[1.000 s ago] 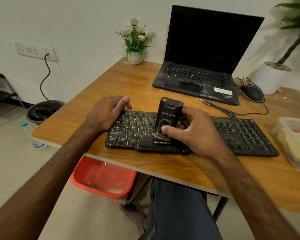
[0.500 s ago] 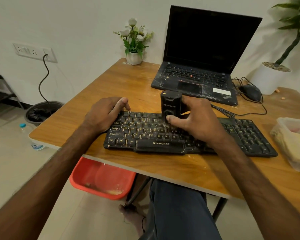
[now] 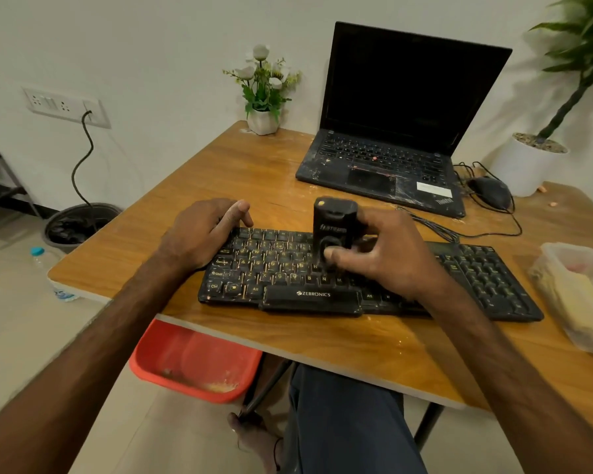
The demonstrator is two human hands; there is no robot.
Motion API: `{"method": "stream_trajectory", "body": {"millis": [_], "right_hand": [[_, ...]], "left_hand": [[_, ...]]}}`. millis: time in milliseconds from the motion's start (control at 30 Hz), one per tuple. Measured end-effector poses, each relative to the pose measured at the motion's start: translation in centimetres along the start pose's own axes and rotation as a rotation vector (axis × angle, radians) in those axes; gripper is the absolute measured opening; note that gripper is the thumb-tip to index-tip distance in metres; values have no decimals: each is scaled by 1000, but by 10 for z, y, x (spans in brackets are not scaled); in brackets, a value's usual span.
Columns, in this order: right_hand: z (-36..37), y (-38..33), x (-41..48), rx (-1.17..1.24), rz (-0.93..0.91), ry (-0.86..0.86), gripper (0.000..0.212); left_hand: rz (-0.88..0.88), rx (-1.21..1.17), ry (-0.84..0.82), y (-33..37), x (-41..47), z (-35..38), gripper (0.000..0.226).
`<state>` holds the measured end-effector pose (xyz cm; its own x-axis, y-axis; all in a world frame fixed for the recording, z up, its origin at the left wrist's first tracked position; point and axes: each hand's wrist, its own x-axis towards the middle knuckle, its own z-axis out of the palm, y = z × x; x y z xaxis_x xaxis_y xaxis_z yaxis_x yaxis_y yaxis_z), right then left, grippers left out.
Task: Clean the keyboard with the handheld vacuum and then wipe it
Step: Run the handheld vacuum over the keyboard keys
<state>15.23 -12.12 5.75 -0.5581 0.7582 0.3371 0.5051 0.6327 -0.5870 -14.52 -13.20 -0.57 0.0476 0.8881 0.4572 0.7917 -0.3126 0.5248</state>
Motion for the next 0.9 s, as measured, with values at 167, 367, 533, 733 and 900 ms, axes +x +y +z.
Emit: {"method": "stream_trajectory", "body": {"millis": [167, 367, 533, 733, 900], "right_hand": [[-3, 8, 5, -74, -35, 29, 51], [-3, 12, 8, -15, 73, 37, 51], [-4, 12, 13, 2, 52, 0, 52], [-2, 16, 20, 22, 66, 32, 55], [3, 9, 21, 24, -7, -54, 51]], "left_hand": [[9, -8, -12, 1, 0, 0, 66], [6, -7, 3, 1, -2, -1, 62], [13, -10, 0, 4, -1, -1, 62], [11, -4, 11, 4, -2, -1, 64], [23, -7, 3, 4, -2, -2, 64]]}}
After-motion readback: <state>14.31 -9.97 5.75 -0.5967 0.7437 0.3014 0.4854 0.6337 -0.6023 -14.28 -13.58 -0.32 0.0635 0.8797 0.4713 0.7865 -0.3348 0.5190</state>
